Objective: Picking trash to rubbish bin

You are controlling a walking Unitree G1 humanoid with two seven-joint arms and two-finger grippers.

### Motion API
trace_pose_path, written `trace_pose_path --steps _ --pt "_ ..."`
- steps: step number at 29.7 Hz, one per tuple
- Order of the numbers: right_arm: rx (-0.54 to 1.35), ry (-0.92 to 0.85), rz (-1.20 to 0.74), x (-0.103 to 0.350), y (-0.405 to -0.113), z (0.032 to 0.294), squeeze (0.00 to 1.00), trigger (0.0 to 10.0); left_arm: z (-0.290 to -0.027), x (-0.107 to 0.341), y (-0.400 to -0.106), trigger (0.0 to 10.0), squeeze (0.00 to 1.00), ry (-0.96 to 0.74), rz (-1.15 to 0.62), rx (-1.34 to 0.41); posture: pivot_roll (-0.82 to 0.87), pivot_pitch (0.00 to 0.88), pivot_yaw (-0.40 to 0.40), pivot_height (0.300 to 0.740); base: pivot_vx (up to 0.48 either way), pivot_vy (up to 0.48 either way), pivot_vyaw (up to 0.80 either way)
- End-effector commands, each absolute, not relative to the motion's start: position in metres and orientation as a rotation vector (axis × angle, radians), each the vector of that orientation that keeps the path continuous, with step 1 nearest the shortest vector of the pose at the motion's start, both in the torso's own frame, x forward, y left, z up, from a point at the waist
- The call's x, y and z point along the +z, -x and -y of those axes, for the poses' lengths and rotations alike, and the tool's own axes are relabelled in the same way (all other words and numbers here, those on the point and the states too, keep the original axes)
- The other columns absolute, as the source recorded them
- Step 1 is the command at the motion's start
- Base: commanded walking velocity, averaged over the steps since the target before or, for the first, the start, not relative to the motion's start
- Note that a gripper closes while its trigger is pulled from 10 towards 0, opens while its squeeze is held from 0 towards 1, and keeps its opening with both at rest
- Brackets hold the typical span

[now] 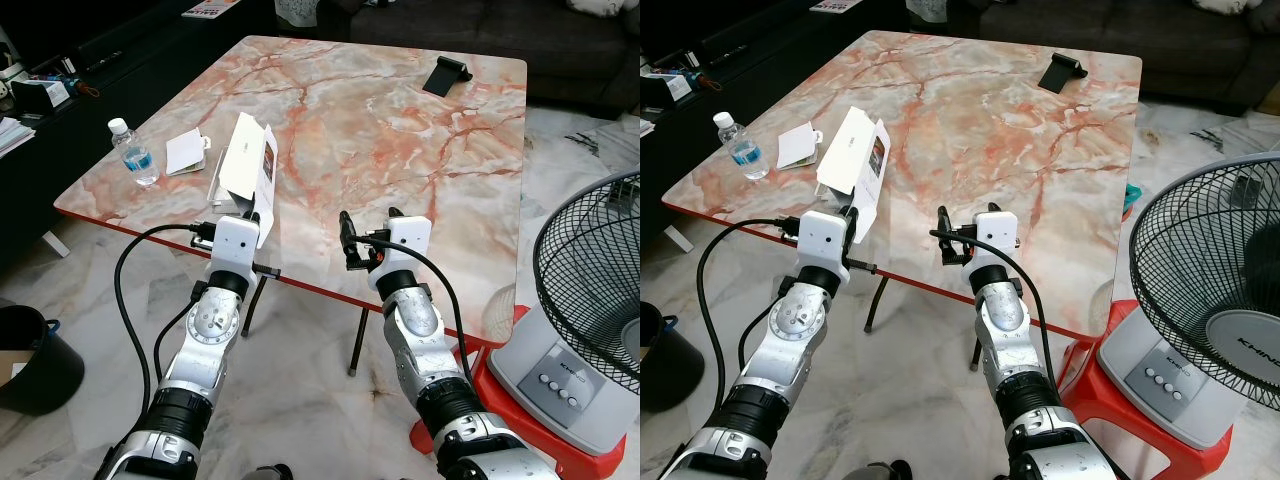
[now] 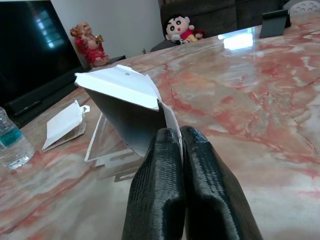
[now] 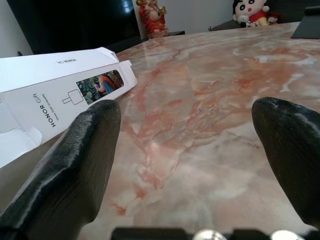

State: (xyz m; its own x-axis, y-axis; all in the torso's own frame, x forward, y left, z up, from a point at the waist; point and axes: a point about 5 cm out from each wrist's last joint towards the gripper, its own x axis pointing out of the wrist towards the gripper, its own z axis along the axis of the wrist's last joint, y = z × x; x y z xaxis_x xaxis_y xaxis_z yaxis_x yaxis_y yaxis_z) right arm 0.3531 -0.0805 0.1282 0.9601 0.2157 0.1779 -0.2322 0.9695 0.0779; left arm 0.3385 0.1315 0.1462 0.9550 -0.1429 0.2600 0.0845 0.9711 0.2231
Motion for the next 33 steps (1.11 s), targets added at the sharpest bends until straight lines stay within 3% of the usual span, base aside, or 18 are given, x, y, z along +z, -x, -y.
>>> trace_pose_path --steps 1,8,33 --pt "0.228 -0.111 0.176 0.1299 -0.3535 0.0779 0.00 10.0 -0.1324 0.1515 -0.3376 10.0 0.00 -0.231 0.305 -0.129 0.12 0.128 0.071 0.728 0.000 0.000 0.00" --pt "0.227 -0.110 0.176 0.1301 -0.3540 0.0782 0.00 10.0 -0.1322 0.1519 -0.3377 10.0 0.00 -0.232 0.306 -0.130 0.12 0.131 0.069 0.728 0.000 0.000 0.00" --pt "0.222 -0.105 0.174 0.1302 -0.3549 0.0811 0.00 10.0 -0.1305 0.1527 -0.3372 10.0 0.00 -0.229 0.311 -0.137 0.12 0.137 0.064 0.728 -0.261 0.000 0.00"
